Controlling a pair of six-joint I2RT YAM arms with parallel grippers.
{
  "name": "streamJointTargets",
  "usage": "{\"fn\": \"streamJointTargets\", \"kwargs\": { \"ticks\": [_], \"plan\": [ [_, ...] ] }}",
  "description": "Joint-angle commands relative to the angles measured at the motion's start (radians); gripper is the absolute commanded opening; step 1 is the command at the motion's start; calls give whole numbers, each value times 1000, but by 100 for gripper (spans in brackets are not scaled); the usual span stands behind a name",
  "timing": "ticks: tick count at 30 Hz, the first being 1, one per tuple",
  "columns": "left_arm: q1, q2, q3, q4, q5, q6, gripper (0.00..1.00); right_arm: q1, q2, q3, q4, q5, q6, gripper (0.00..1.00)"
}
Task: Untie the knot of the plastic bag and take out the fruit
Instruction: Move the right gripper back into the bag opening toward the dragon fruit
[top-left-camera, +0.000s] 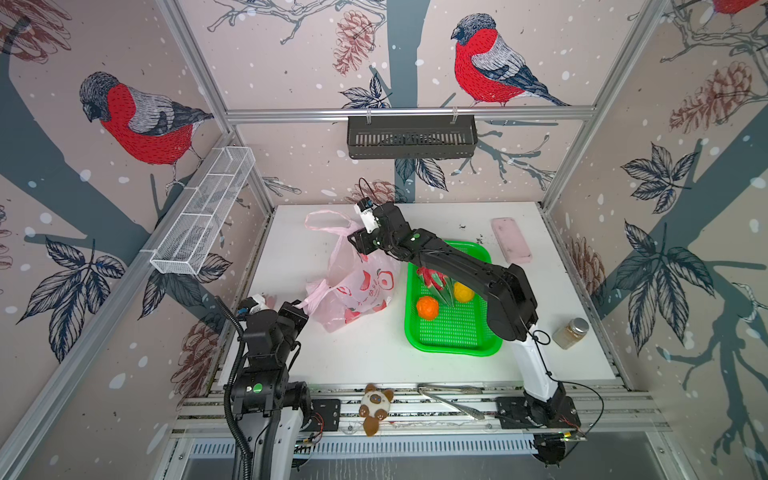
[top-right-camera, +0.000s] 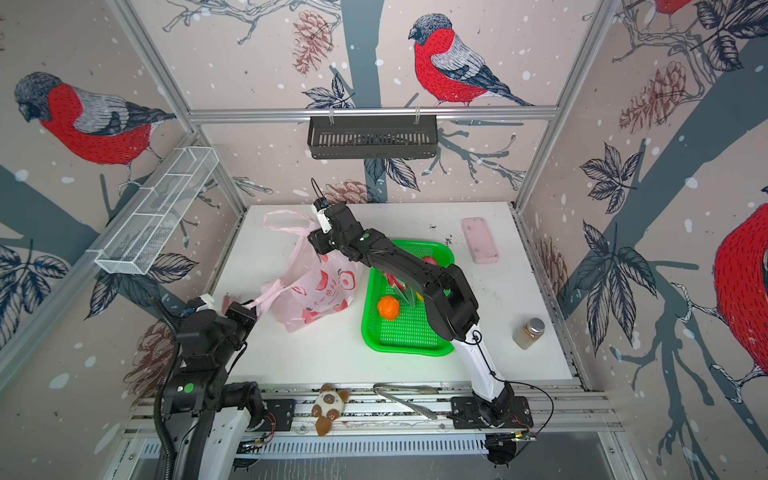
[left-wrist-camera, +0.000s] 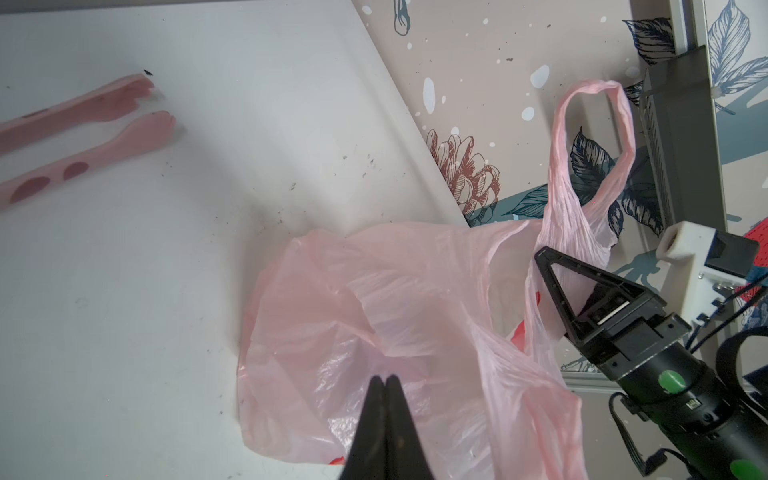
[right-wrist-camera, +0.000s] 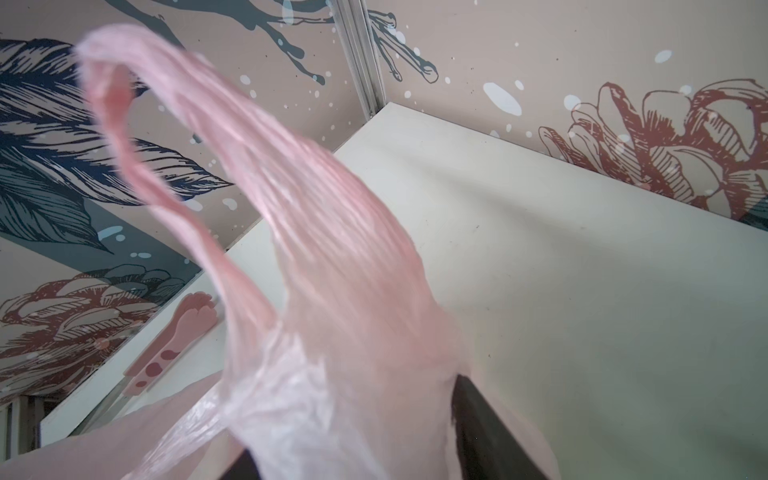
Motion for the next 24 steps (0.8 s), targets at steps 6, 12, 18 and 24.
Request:
{"fn": "streamJointTargets", "kwargs": {
  "ticks": [6, 12, 18, 24],
  "plan": [
    [2, -28, -5, -52, 67, -17, 0, 96, -278, -226, -101, 254, 113, 83],
    [-12, -52, -19, -75, 79, -16, 0, 242, -381, -221, -243, 430, 239, 73],
    [-19, -86, -57, -80, 83, -24, 0, 298, -339, -226, -223, 372, 330, 34],
    [-27, -97, -73, -85, 54, -29, 0, 303, -231, -234, -246, 311, 365, 26]
  ]
}}
